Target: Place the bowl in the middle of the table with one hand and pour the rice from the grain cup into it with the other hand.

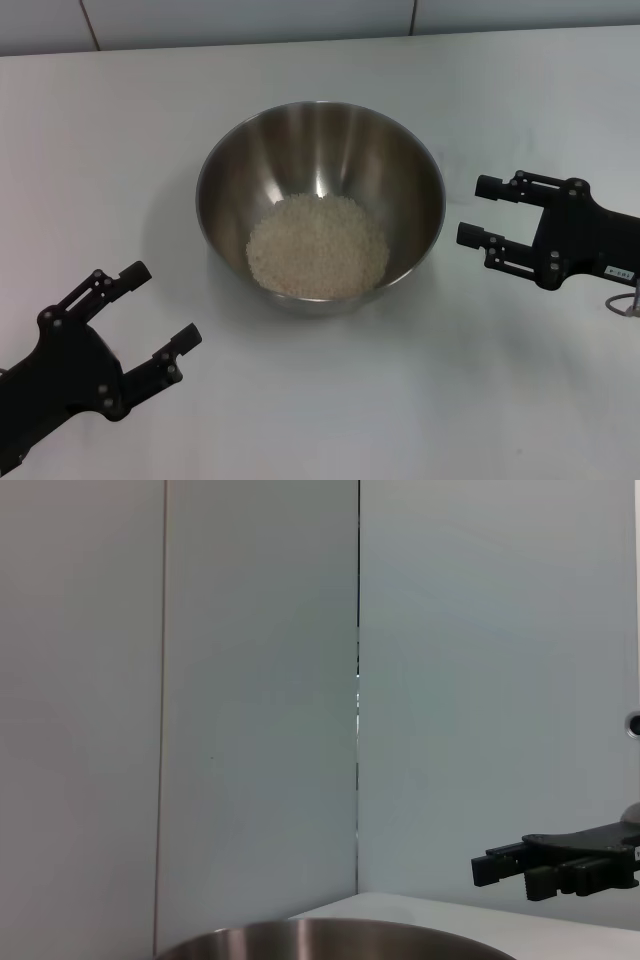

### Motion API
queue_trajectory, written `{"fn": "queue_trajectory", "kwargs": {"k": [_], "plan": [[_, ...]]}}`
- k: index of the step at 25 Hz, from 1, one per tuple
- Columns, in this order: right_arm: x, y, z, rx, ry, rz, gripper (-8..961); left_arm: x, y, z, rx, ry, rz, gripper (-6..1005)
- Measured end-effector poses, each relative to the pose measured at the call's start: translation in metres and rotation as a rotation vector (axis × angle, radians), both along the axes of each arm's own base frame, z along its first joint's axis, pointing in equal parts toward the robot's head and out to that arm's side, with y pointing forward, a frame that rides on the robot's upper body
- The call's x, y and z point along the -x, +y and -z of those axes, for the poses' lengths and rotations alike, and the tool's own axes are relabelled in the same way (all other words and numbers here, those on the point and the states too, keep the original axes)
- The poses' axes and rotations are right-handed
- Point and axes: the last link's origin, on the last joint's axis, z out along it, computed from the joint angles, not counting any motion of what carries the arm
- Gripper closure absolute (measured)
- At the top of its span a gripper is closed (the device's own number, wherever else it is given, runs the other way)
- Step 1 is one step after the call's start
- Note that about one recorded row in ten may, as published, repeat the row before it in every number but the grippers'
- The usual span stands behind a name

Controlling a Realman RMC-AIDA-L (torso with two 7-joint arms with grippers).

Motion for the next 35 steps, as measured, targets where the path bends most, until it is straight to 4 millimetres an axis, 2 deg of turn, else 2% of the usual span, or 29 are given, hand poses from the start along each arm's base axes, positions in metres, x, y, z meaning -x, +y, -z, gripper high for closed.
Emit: {"fn": "queue_trajectory", "kwargs": {"k": [9,35], "plan": [[0.0012,0.0019,-0.0011,0.022,-0.01,-0.002,351,0.0,0.007,-0.0025,0.013,0.003,-0.004,180],[0.0016,0.0016,-0.0007,0.032,-0.02,-0.011,350,0.0,0.0071,-0.0025,0.015,0.007,0.0,180]]}}
